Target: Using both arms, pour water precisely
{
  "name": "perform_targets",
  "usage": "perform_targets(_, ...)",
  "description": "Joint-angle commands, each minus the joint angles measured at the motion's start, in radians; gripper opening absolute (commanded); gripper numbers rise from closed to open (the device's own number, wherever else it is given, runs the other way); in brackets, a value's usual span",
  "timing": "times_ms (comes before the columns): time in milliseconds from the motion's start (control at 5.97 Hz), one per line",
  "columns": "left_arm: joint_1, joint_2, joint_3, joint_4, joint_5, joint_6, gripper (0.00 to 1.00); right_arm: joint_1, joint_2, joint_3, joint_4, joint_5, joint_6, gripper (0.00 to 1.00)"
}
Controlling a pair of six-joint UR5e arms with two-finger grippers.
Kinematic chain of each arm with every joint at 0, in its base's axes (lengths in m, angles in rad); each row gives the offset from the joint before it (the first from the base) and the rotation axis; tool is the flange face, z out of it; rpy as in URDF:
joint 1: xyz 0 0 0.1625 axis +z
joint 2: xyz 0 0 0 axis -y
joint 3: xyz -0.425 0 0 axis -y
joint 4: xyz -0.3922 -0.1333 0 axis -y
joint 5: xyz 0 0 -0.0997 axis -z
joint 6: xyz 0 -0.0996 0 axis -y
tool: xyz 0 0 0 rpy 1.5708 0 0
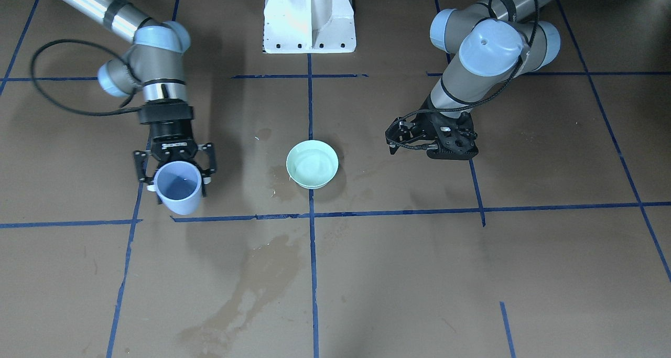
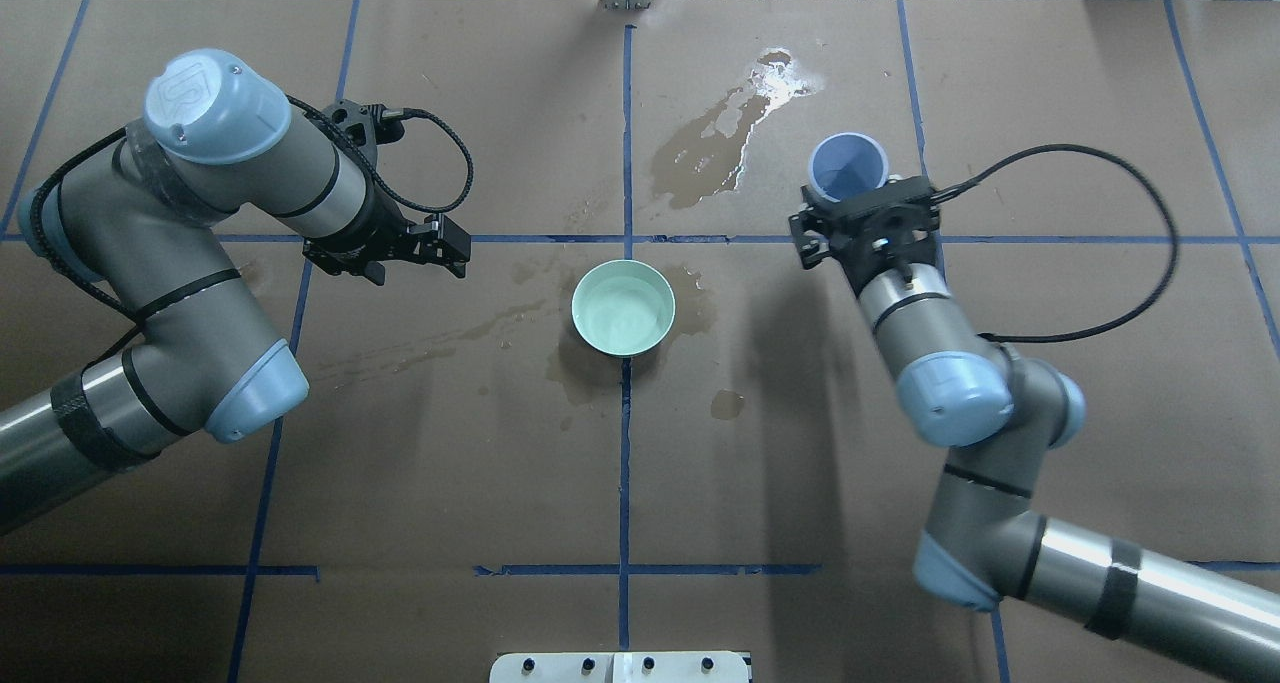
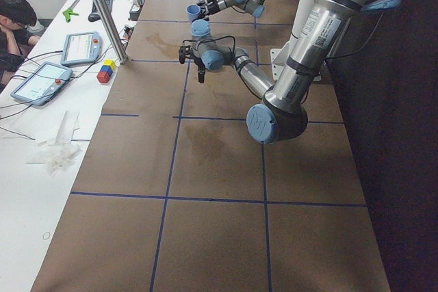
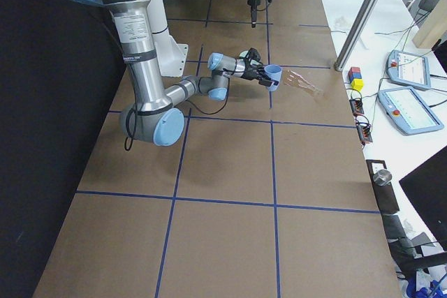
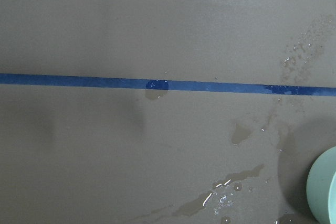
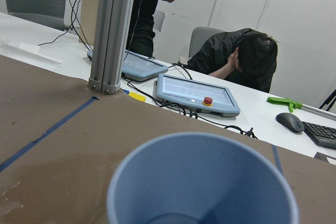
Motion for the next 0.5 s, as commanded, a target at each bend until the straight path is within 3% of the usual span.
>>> perform_targets(0,0.001,0.000,-0.001,0.000,-0.001,-0.001,1.00,-0.106,0.097,-0.006,-0.221,-0.142,-0.004,0.00)
perform_targets(335,0.001,0.000,-0.002,0.000,-0.001,-0.001,1.00,-0.189,0.119,-0.008,-0.410,-0.275,-0.007,0.00)
